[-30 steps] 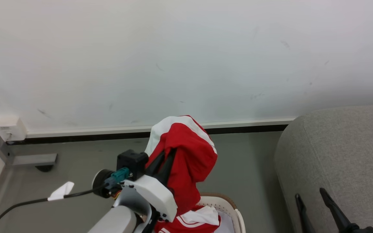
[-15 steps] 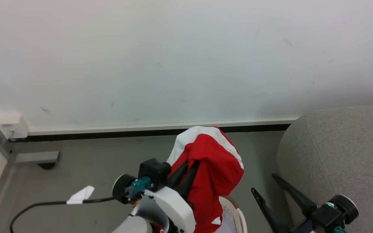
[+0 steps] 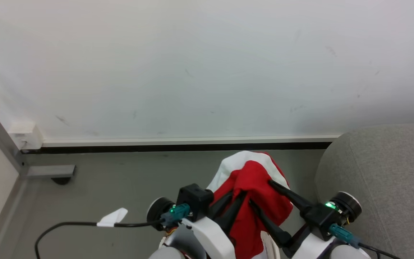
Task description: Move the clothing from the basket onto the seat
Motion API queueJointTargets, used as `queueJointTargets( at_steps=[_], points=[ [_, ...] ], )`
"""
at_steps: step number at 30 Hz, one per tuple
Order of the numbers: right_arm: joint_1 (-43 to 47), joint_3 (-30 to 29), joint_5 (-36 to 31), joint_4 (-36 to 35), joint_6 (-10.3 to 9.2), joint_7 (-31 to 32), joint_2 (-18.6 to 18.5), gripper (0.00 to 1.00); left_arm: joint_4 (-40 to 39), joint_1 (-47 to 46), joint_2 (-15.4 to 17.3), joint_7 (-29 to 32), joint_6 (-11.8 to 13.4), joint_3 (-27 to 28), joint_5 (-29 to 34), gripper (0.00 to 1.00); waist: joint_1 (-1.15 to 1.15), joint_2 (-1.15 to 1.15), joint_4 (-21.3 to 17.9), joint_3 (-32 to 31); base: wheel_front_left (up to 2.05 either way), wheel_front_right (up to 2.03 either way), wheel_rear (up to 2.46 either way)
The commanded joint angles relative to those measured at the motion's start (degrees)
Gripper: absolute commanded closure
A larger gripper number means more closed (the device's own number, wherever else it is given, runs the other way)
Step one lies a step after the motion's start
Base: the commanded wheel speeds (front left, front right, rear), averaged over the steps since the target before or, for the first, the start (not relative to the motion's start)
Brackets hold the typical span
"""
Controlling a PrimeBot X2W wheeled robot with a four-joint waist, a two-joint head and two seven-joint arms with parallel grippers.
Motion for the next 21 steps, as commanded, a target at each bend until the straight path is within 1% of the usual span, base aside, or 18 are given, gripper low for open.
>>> queueJointTargets(
  at_steps=[1,5,6,7,9,11,21],
  points=[
    [-1.09,0.46,0.16,1.07,-0.14,0.03,0.42,0.00,-0.35,-0.44,-0.23,0.15,-0.30,-0.14,-0.22,1.00,-0.01,0.00,0.24,-0.13,0.00,0.00,0.00],
    [-2.61,2.21,1.91,5.96,-0.13,0.04,2.14,0.00,-0.78,-0.71,-0.63,0.55,-1.06,-0.85,-0.72,1.00,-0.01,0.00,0.85,-0.19,0.00,0.00,0.00],
    [-2.92,2.97,2.84,7.18,-0.13,0.04,2.48,0.72,-0.80,-0.80,-0.73,0.63,-1.32,-1.03,-0.92,1.00,-0.01,0.00,1.06,-0.23,0.00,0.00,0.00],
    [-3.31,3.35,4.09,7.83,-0.13,0.03,3.00,1.00,-0.76,-0.85,-0.78,0.64,-1.39,-1.13,-1.09,1.00,-0.01,0.00,1.23,-0.22,0.00,0.00,0.00],
    [-3.62,3.69,6.25,8.52,-0.14,0.04,3.74,1.00,-0.61,-0.88,-0.70,0.61,-1.33,-1.10,-1.11,1.00,-0.01,0.00,1.45,-0.21,0.00,0.00,0.00],
    [-4.05,3.46,7.59,8.33,-0.14,0.03,3.59,1.00,-0.55,-0.77,-0.47,0.55,-1.16,-0.96,-1.26,1.00,-0.01,0.00,1.55,-0.17,0.00,0.00,0.00],
    [-3.83,2.32,9.40,7.61,-0.14,0.03,3.11,1.00,-0.22,-0.25,0.40,0.09,-0.32,-0.73,-1.15,1.00,-0.01,0.00,0.72,-0.10,0.00,0.00,0.00]
  ],
)
